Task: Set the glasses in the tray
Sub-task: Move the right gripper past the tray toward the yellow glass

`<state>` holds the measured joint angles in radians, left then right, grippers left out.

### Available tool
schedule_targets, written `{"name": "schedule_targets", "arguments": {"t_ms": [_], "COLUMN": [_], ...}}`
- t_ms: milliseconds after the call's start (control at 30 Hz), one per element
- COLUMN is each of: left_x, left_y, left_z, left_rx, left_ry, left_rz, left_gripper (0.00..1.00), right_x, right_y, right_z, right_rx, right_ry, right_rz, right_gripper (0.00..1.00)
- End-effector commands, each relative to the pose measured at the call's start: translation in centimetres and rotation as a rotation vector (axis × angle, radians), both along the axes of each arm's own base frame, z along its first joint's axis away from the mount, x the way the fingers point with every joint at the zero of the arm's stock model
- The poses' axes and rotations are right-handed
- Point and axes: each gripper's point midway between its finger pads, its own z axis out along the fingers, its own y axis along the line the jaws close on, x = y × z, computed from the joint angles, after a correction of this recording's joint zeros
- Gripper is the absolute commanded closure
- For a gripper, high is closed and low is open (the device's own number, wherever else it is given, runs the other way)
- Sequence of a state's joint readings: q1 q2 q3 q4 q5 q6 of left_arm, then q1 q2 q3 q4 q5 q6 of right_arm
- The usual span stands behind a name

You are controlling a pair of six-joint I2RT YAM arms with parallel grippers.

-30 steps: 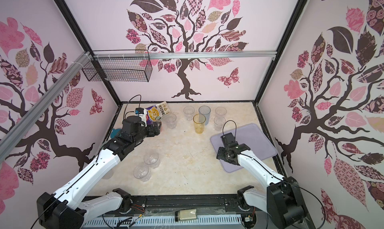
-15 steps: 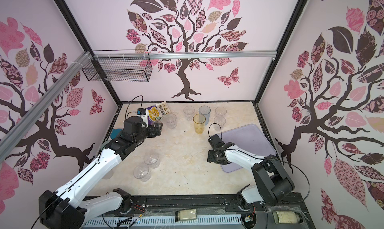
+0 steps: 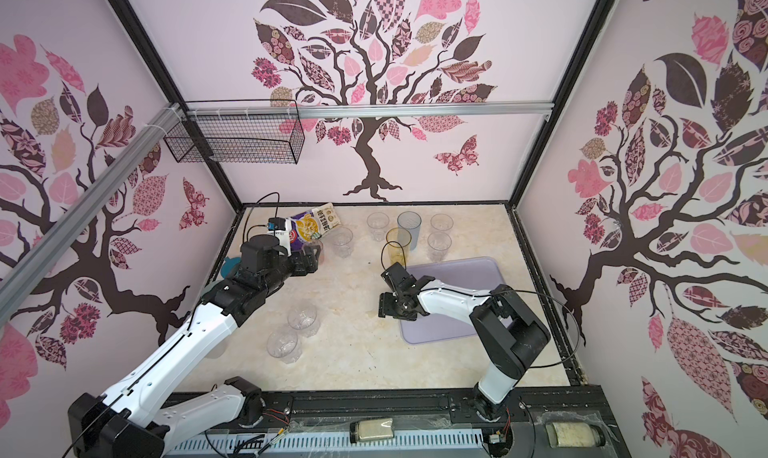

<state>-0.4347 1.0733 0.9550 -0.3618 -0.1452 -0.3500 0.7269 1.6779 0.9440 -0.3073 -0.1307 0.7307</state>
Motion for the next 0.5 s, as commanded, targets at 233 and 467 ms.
{"name": "schedule_targets", "arguments": {"t_ms": [233,467], "left_x": [-0.9,-1.2], "left_y": [1.9,2.0], "left_z": [-0.5,-0.2], "left_rx": [0.077,0.079], "left_ry": [0.035,0.042], "left_rz": [0.051,0.040], "left_gripper": [0.15,0.15], "right_x": [1.0,1.8], "right_y": [7.5,10.5], "right_z": [1.7,2.1], "right_rx": [0.221,0.286], "right_ry": [0.041,0.051], "right_rz": [-0.026,-0.024], "right_gripper": [0.24,0.23]}}
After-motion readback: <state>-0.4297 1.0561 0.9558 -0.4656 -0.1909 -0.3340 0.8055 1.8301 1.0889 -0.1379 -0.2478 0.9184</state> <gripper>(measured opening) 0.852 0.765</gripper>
